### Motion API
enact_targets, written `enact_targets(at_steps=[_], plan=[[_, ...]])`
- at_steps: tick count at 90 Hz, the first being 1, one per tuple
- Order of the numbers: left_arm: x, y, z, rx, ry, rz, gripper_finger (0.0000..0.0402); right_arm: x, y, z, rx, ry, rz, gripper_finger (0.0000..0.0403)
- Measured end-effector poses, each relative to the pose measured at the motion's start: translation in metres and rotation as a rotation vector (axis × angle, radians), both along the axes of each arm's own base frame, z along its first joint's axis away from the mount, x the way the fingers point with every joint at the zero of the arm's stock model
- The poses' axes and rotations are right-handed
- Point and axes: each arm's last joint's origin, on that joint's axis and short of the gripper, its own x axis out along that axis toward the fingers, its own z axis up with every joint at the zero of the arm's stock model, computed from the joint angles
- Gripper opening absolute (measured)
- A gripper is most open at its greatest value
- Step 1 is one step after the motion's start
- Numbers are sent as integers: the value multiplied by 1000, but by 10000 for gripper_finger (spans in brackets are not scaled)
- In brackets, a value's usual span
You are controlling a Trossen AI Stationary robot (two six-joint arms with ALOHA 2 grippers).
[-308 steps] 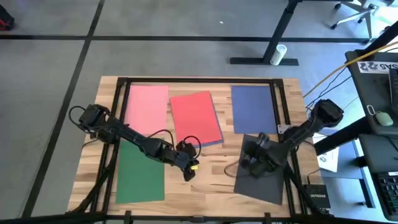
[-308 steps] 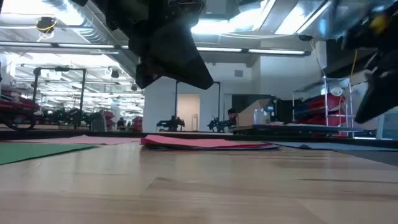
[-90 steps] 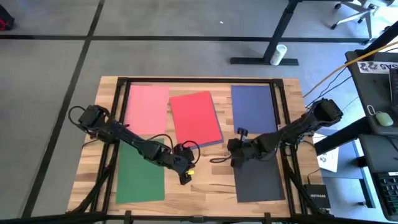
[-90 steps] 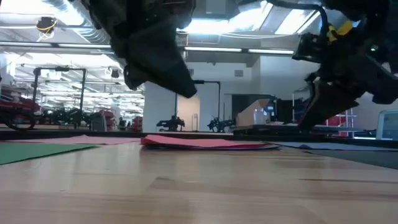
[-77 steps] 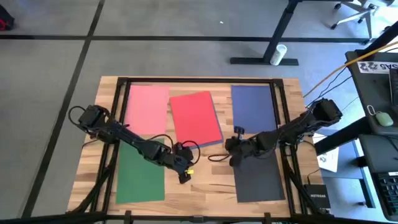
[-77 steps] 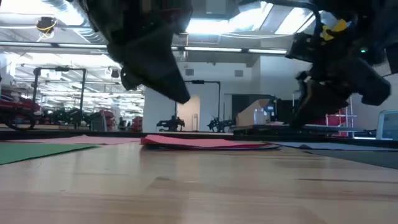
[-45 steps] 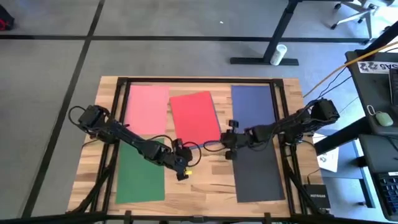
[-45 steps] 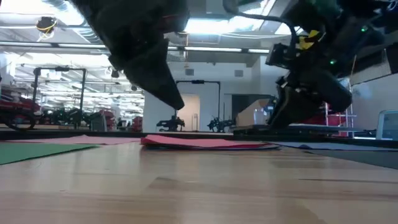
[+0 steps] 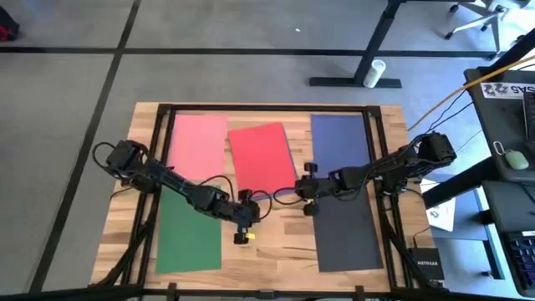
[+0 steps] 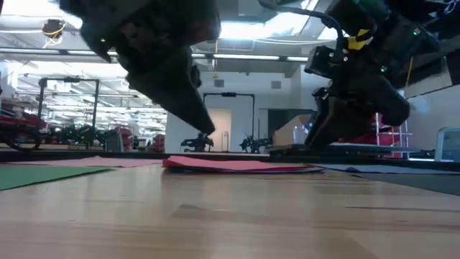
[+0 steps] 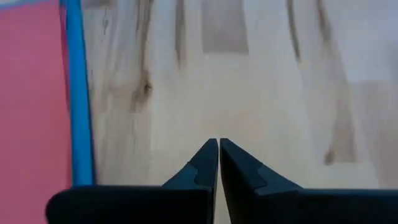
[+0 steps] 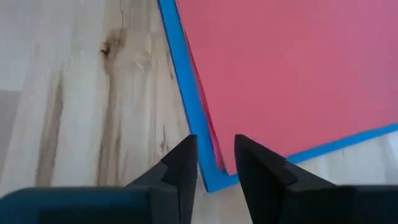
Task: Organize paper
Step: Move the red paper to the bottom center of the table
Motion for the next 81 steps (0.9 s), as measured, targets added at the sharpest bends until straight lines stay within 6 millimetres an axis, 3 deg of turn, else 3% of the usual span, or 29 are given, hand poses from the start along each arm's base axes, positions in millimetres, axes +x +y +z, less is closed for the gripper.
enact_targets(at_steps=[24,43,60,81], plan=[[-13,22,-20,-147,-123,-7,0,15,-19,-8,37,8,-15,97],[-36,31,-8,-198,-262,-13,0,39,-15,-4,33,17,38,97],[-54,37,-12,-214,-240,5,0,54,-12,-15,19,119,73,97],[-62,40,-21,-223,-203,32,0,65,-9,-24,-49,156,72,97]])
